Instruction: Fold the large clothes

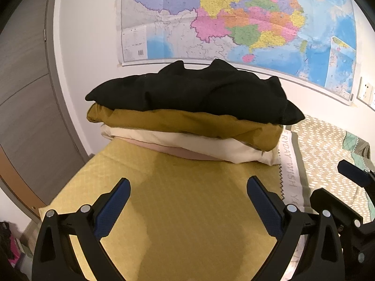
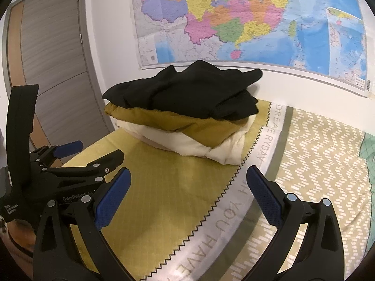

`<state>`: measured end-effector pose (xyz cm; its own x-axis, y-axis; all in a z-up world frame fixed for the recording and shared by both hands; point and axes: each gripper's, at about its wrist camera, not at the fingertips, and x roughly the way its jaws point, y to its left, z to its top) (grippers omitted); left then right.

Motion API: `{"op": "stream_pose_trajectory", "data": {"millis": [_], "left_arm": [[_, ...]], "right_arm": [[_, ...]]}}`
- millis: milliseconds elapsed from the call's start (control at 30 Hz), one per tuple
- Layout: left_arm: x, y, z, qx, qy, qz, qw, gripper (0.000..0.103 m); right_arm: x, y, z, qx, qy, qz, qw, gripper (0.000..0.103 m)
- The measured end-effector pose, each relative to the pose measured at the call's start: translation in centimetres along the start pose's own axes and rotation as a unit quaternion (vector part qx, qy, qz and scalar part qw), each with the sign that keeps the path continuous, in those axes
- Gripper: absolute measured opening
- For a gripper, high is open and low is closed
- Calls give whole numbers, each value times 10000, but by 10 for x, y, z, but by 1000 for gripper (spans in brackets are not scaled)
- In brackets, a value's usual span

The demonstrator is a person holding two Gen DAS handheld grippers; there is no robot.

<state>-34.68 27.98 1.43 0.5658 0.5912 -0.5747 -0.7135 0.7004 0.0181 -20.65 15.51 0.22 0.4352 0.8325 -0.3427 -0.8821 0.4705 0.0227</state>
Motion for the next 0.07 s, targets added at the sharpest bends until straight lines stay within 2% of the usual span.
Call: {"op": "stream_pose_trajectory", "data": {"millis": [67], "left_arm": [[2,-7,-3,41,86,-147,9998,96]], "right_arm": [[-5,-6,-4,72,19,-75,9999,97]]}}
